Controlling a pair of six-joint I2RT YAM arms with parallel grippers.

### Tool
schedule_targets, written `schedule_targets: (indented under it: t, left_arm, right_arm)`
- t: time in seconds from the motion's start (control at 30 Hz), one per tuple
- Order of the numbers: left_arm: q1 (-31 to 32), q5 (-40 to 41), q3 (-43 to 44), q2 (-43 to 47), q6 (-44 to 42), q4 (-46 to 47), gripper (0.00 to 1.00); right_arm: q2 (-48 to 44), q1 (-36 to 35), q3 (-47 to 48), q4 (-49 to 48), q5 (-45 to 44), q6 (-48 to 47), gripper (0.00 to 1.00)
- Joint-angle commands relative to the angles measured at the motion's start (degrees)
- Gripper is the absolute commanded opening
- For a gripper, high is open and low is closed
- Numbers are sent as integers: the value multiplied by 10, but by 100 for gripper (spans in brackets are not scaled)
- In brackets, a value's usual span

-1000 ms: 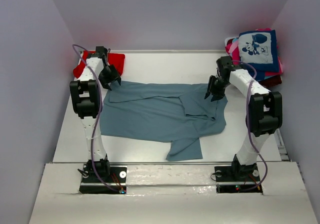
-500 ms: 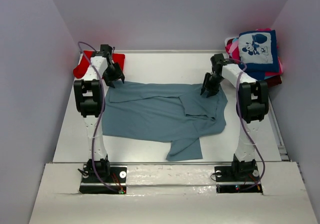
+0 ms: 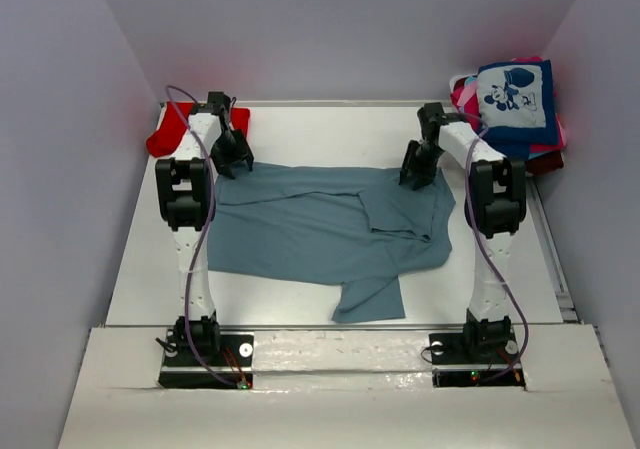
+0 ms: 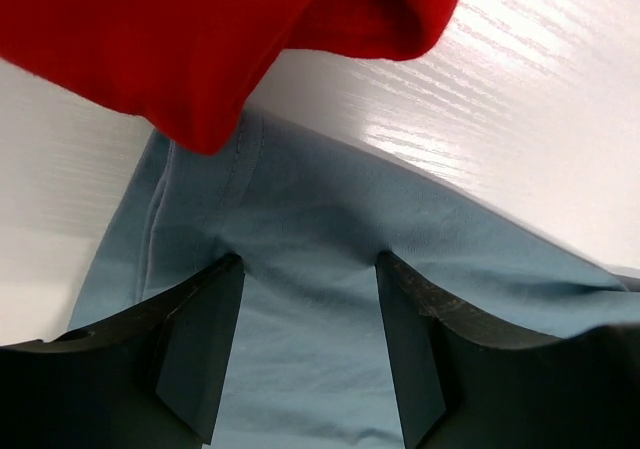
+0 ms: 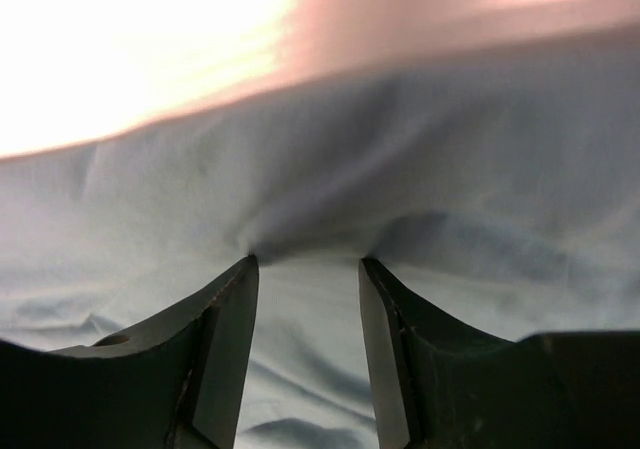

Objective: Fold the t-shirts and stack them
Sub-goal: Fold the flattened tshirt in 1/3 of the way

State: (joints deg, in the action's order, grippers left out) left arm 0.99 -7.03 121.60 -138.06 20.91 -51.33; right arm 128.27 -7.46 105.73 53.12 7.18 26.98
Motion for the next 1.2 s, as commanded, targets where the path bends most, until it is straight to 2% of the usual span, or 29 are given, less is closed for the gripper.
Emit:
schedule_targets:
  t: [0.0, 0.23, 0.4, 0.63, 0.77, 0.9, 1.07, 1.17]
  left_arm:
    - [-3, 12, 31, -43, -2, 10, 68]
    - [-20, 8, 56, -63, 6, 19, 68]
    - [-20, 10, 66, -72, 16, 33, 68]
    - [-20, 7, 67, -61, 33, 82, 69]
    - [-20, 5, 43, -22, 34, 120, 71]
    - [-15, 15, 10, 44, 30, 142, 76]
    - [-3, 13, -29, 116, 35, 161, 78]
    - [9, 31, -47, 163, 33, 143, 78]
  right_arm:
    - [51, 11, 67, 30, -7, -4, 52]
    - [126, 17, 161, 58, 6, -11, 53]
    - [180, 29, 262, 80, 13, -11, 59]
    - [217, 40, 348, 58, 44, -28, 69]
    - [178, 40, 322, 34, 58, -38, 72]
    - [108, 40, 275, 1, 60, -41, 80]
    - [35, 40, 245, 7, 71, -41, 82]
    - [-31, 40, 192, 5, 79, -36, 82]
